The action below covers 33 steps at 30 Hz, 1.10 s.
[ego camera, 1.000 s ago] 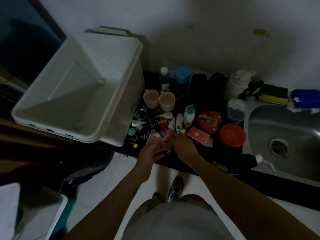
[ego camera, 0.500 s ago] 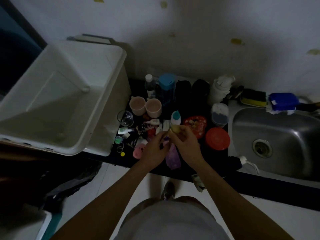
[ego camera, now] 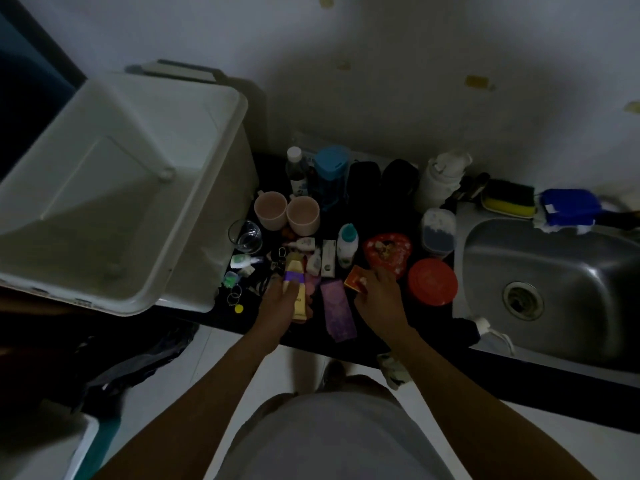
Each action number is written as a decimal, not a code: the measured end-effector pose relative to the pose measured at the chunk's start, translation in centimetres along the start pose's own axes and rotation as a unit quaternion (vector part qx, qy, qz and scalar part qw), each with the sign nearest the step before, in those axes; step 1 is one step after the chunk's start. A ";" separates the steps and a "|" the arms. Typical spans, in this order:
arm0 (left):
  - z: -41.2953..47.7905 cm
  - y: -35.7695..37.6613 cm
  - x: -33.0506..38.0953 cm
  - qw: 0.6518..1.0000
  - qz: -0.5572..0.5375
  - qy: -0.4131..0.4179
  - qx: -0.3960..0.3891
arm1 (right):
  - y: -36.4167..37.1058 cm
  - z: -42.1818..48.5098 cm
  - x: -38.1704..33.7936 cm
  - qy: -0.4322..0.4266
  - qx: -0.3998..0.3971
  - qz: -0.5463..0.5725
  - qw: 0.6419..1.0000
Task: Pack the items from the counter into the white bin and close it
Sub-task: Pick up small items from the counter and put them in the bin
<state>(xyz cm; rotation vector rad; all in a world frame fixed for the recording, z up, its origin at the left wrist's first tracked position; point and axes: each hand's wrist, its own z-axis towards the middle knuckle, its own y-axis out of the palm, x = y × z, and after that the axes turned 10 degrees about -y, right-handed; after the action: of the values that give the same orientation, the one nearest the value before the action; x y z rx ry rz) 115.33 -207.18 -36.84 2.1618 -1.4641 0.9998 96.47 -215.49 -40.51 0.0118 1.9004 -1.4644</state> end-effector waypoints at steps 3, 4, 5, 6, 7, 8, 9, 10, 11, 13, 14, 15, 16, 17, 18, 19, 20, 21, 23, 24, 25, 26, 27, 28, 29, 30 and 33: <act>-0.4 1.3 -0.5 1.000 0.028 -0.009 -0.007 | 0.7 0.2 0.5 0.002 -0.043 -0.067 0.997; -0.6 1.7 -0.8 0.999 0.047 -0.008 -0.017 | 0.9 0.3 0.4 -0.001 -0.047 -0.089 0.995; -0.9 1.9 -0.9 0.998 0.064 -0.006 -0.028 | 1.1 0.5 0.4 -0.007 -0.049 -0.114 0.992; -1.2 2.1 -0.9 0.996 0.078 -0.001 -0.034 | 1.3 0.5 0.3 -0.015 -0.052 -0.140 0.989; -1.4 2.2 -0.9 0.995 0.089 0.002 -0.039 | 1.5 0.5 0.4 -0.019 -0.052 -0.161 0.985; -1.5 2.2 -0.9 0.994 0.097 0.005 -0.039 | 1.7 0.5 0.5 -0.019 -0.051 -0.174 0.983; -1.5 2.2 -0.9 0.994 0.102 0.007 -0.038 | 1.8 0.4 0.7 -0.019 -0.049 -0.180 0.982; -1.6 2.2 -0.9 0.994 0.103 0.009 -0.040 | 2.0 0.4 0.9 -0.021 -0.046 -0.181 0.982; -1.6 2.2 -0.9 0.994 0.100 0.013 -0.041 | 2.1 0.5 1.1 -0.025 -0.040 -0.181 0.982; -1.7 2.2 -0.8 0.994 0.087 0.036 -0.052 | 2.0 0.5 1.5 -0.026 -0.017 -0.167 0.985; -1.7 2.1 -0.8 0.993 0.088 0.053 -0.059 | 1.9 0.3 1.6 -0.023 -0.001 -0.151 0.988; -1.6 2.1 -0.7 0.992 0.094 0.064 -0.061 | 1.7 0.1 1.6 -0.021 0.017 -0.121 0.992; -1.5 2.3 -0.6 0.990 0.107 0.061 -0.061 | 1.6 -0.2 1.6 -0.016 0.037 -0.071 0.997; -1.4 2.6 -0.4 0.990 0.118 0.051 -0.061 | 1.4 -0.5 1.5 -0.008 0.059 -0.005 0.998; -1.3 2.9 -0.3 0.989 0.128 0.043 -0.060 | 1.2 -0.9 1.4 0.001 0.076 0.069 0.995; -1.3 3.2 -0.2 0.989 0.130 0.039 -0.059 | 0.9 -1.3 1.1 0.005 0.087 0.134 0.987; -1.3 3.6 0.0 0.990 0.125 0.036 -0.054 | 0.7 -1.8 0.8 -0.001 0.092 0.177 0.980; -1.3 4.0 0.1 0.992 0.106 0.033 -0.055 | 0.5 -2.3 0.4 -0.015 0.093 0.199 0.975; -1.5 4.9 0.5 0.996 0.047 0.016 -0.068 | 0.3 -3.4 -0.3 -0.034 0.091 0.226 0.969; -1.5 5.1 0.6 0.998 0.025 0.008 -0.065 | 0.4 -3.8 -0.8 -0.036 0.087 0.247 0.964; -1.5 5.4 0.7 0.998 0.016 0.002 -0.064 | 0.5 -4.1 -1.0 -0.035 0.083 0.264 0.960; -1.7 5.6 0.7 0.998 0.010 -0.003 -0.067 | 0.5 -4.5 -1.2 -0.035 0.080 0.276 0.957; -1.8 5.8 0.7 0.997 0.012 -0.005 -0.073 | 0.6 -4.7 -1.4 -0.040 0.076 0.280 0.956; -1.8 5.9 0.8 0.997 0.021 -0.005 -0.077 | 0.7 -4.9 -1.5 -0.048 0.071 0.286 0.954; -1.8 6.0 0.7 0.996 0.030 -0.003 -0.078 | 0.8 -5.1 -1.6 -0.058 0.067 0.289 0.953; -1.8 6.1 0.7 0.996 0.036 0.002 -0.077 | 0.9 -5.3 -1.6 -0.066 0.069 0.290 0.952; -2.0 6.3 0.8 0.998 0.034 0.026 -0.055 | 0.9 -6.0 -1.4 -0.071 0.098 0.282 0.952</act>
<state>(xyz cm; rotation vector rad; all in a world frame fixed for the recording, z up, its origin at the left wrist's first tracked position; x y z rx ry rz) 109.09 -209.04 -35.49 2.0074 -1.5393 0.9678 94.71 -209.49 -39.99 0.4886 1.4629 -1.2072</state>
